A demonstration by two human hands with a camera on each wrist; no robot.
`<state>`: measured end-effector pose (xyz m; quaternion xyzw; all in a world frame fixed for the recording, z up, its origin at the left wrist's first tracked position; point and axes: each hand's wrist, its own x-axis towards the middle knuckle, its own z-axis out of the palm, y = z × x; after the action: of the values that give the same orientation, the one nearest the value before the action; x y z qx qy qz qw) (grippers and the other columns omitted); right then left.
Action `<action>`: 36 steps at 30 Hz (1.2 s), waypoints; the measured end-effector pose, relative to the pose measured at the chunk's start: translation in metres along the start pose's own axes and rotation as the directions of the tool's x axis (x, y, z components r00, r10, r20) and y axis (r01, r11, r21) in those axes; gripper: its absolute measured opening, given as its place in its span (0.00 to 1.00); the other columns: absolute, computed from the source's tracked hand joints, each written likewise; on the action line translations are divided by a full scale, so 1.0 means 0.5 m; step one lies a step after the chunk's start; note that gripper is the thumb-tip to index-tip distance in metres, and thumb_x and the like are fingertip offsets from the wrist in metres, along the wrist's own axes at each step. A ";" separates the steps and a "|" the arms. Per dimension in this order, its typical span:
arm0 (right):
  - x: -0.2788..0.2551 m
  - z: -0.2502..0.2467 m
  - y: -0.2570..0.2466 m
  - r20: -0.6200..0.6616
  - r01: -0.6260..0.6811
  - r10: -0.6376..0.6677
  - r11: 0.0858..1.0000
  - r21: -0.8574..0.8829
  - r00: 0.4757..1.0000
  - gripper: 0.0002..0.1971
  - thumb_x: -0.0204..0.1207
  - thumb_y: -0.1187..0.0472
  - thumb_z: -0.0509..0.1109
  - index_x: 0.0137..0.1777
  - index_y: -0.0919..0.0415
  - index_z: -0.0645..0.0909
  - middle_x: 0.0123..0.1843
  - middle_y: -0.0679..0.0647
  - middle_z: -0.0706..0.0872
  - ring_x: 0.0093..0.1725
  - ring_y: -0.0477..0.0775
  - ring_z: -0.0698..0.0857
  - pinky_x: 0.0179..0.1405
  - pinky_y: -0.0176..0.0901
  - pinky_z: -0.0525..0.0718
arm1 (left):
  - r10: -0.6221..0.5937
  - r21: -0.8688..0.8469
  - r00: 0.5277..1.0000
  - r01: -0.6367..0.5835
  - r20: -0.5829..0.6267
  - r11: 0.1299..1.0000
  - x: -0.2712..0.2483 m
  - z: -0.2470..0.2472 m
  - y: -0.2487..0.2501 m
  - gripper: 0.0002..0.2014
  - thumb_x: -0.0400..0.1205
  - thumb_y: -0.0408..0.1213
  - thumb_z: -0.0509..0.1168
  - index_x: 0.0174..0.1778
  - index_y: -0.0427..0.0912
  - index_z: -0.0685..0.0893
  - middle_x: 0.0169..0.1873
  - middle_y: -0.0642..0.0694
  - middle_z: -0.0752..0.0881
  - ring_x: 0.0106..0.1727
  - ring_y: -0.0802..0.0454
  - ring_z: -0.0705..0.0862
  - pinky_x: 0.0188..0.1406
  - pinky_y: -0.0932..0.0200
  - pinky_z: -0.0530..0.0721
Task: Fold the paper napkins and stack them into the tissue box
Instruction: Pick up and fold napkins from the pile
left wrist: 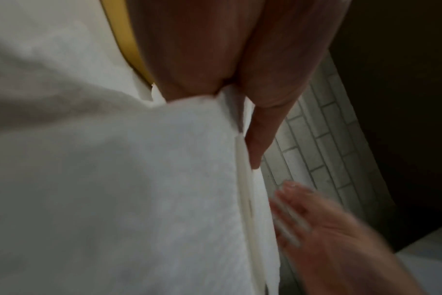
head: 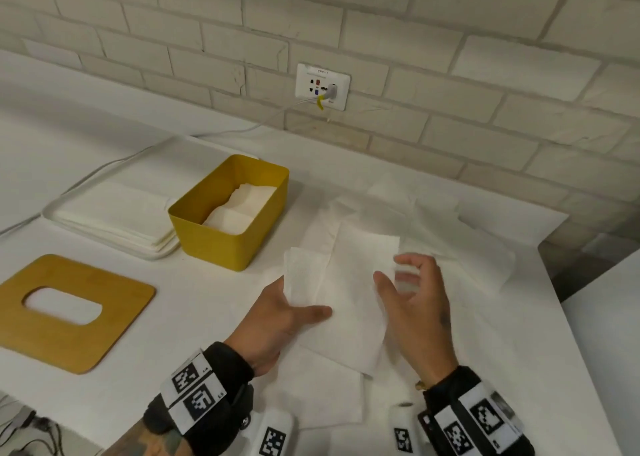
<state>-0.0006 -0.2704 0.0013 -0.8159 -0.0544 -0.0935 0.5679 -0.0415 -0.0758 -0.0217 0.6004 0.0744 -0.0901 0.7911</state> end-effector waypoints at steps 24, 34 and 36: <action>0.077 -0.072 -0.134 0.724 0.101 0.039 0.984 -0.148 0.688 0.05 0.81 0.58 0.76 0.52 0.47 0.88 0.45 0.50 0.94 0.52 0.52 0.92 0.59 0.49 0.88 | -0.083 -0.285 0.995 0.063 -0.060 0.957 0.013 -0.017 0.005 0.18 0.86 0.43 0.64 0.69 0.40 0.84 0.58 0.39 0.92 0.58 0.42 0.92 0.53 0.50 0.90; 0.018 0.048 -0.002 0.437 -0.516 0.373 0.811 0.276 0.819 0.07 0.79 0.64 0.76 0.53 0.67 0.90 0.53 0.66 0.93 0.54 0.65 0.93 0.62 0.63 0.88 | -0.144 -0.402 0.988 0.113 -0.048 0.909 0.014 0.001 0.014 0.30 0.90 0.60 0.52 0.76 0.42 0.81 0.68 0.37 0.88 0.69 0.39 0.87 0.76 0.39 0.78; 0.010 0.054 0.006 0.418 -0.504 0.371 0.819 0.273 0.829 0.06 0.80 0.64 0.76 0.52 0.65 0.92 0.53 0.63 0.94 0.56 0.64 0.92 0.67 0.65 0.85 | -0.143 -0.411 0.988 0.104 -0.065 0.905 0.016 -0.001 0.013 0.33 0.89 0.63 0.48 0.78 0.43 0.79 0.68 0.39 0.88 0.70 0.40 0.87 0.75 0.40 0.79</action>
<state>0.0073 -0.2461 -0.0094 -0.6863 0.0218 0.1988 0.6993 -0.0324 -0.0741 -0.0175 0.4203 0.1666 -0.0944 0.8869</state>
